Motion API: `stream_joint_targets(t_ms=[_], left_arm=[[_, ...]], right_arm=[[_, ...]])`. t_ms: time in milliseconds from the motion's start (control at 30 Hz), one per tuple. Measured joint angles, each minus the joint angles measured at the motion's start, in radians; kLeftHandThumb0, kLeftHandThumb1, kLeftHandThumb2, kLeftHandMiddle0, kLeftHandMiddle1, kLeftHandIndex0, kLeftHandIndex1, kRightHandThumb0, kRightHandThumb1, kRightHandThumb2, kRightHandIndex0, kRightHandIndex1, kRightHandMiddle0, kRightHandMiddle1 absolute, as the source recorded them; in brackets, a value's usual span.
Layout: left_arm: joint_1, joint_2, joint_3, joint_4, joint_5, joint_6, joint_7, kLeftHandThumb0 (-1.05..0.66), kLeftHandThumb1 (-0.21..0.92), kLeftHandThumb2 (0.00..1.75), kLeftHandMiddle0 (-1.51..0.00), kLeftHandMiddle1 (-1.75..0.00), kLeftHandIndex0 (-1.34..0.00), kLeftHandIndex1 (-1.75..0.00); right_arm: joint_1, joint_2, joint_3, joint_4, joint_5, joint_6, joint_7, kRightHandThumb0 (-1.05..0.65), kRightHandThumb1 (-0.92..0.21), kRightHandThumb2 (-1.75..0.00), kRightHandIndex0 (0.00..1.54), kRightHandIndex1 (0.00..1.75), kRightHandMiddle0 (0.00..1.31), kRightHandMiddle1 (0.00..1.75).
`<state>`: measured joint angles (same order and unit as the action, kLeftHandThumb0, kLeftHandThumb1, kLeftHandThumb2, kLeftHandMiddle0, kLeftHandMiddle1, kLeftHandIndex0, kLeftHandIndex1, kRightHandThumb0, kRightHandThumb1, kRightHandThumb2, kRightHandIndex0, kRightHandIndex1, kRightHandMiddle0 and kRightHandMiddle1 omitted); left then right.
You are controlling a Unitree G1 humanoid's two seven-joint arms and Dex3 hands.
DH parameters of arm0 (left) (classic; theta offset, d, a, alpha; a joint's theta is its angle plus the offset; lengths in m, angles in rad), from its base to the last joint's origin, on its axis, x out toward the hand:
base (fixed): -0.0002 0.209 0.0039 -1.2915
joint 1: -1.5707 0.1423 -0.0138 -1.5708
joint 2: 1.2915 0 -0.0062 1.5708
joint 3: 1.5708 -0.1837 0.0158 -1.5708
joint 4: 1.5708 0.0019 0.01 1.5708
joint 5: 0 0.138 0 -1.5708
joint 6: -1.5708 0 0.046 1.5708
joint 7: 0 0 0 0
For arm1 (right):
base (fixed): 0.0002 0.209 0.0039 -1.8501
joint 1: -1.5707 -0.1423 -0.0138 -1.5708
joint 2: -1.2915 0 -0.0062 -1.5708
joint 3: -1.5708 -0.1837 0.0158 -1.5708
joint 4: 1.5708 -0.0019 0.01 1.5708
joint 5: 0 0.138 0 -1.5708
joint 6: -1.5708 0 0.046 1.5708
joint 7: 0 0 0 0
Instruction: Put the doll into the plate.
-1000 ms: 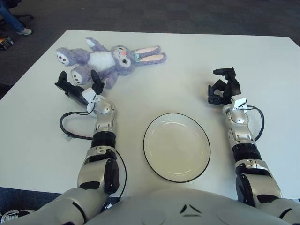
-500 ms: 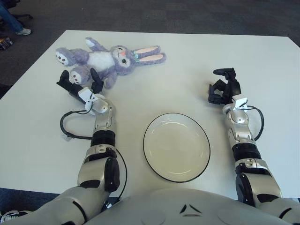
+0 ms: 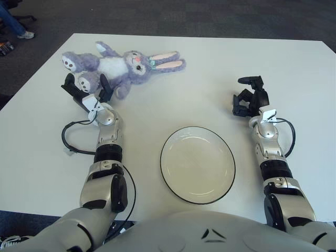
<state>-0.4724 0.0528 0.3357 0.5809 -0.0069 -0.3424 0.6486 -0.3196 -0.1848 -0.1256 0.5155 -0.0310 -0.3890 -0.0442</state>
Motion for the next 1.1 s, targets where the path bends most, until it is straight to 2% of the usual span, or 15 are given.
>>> stream_joint_targets(t_ms=[233,267,300,333,433,600,767,833,933,1100], left_arm=[[0.014,-0.002,-0.012,-0.097,-0.029,0.03,-0.097,-0.59,0.54,0.75,-0.25,-1.62,0.0,-0.33],[0.016,-0.003,-0.013,-0.107,-0.031,0.033,-0.105,-0.59,0.54,0.76,-0.24,-1.53,0.0,-0.31],[0.017,-0.004,-0.013,-0.113,-0.034,0.034,-0.114,-0.59,0.53,0.77,-0.24,-1.46,0.0,-0.3],[0.018,-0.004,-0.013,-0.118,-0.036,0.036,-0.121,-0.58,0.53,0.78,-0.25,-1.35,0.0,-0.3],[0.018,-0.005,-0.013,-0.125,-0.042,0.045,-0.132,-0.58,0.53,0.79,-0.24,-1.19,0.0,-0.31],[0.017,-0.006,-0.011,-0.125,-0.041,0.062,-0.132,-0.57,0.53,0.79,-0.22,-1.11,0.0,-0.33],[0.004,-0.004,-0.008,-0.109,-0.039,0.074,-0.122,-0.57,0.53,0.78,-0.21,-1.24,0.0,-0.36],[-0.002,-0.004,-0.007,-0.101,-0.037,0.077,-0.118,-0.58,0.52,0.78,-0.21,-1.39,0.0,-0.37],[-0.023,-0.001,-0.004,-0.078,-0.035,0.091,-0.108,-0.6,0.52,0.77,-0.21,-1.5,0.0,-0.38],[-0.077,0.006,0.003,-0.024,-0.028,0.106,-0.074,-0.61,0.5,0.76,-0.19,-1.54,0.0,-0.53]], right_arm=[[0.0,0.0,0.001,-0.001,0.001,0.0,0.001,0.49,-0.23,-1.42,0.67,1.75,0.0,1.55],[0.0,0.0,0.001,-0.001,0.001,0.0,0.002,0.5,-0.22,-1.44,0.69,1.75,0.0,1.56],[0.0,0.0,0.001,-0.001,0.002,0.0,0.003,0.4,-0.28,-1.36,0.62,1.75,0.06,1.6],[0.0,0.0,0.001,-0.001,0.002,0.0,0.004,0.25,-0.4,-1.23,0.51,1.75,0.14,1.65],[0.0,0.0,0.001,-0.001,0.002,0.002,0.01,0.08,-0.53,-1.07,0.37,1.75,0.24,1.71],[0.0,-0.001,0.003,-0.001,0.0,0.015,0.014,0.01,-0.59,-1.0,0.32,1.75,0.27,1.74],[0.001,-0.001,0.003,-0.002,-0.002,0.023,0.013,0.0,-0.61,-0.98,0.3,1.75,0.28,1.74],[0.001,-0.001,0.004,-0.003,-0.002,0.028,0.012,0.0,-0.61,-0.97,0.3,1.75,0.27,1.74],[0.002,-0.001,0.004,-0.005,-0.005,0.037,0.011,-0.01,-0.62,-0.96,0.29,1.75,0.27,1.74],[0.003,-0.001,0.006,-0.009,-0.02,0.048,0.01,-0.01,-0.63,-0.96,0.29,1.75,0.27,1.74]])
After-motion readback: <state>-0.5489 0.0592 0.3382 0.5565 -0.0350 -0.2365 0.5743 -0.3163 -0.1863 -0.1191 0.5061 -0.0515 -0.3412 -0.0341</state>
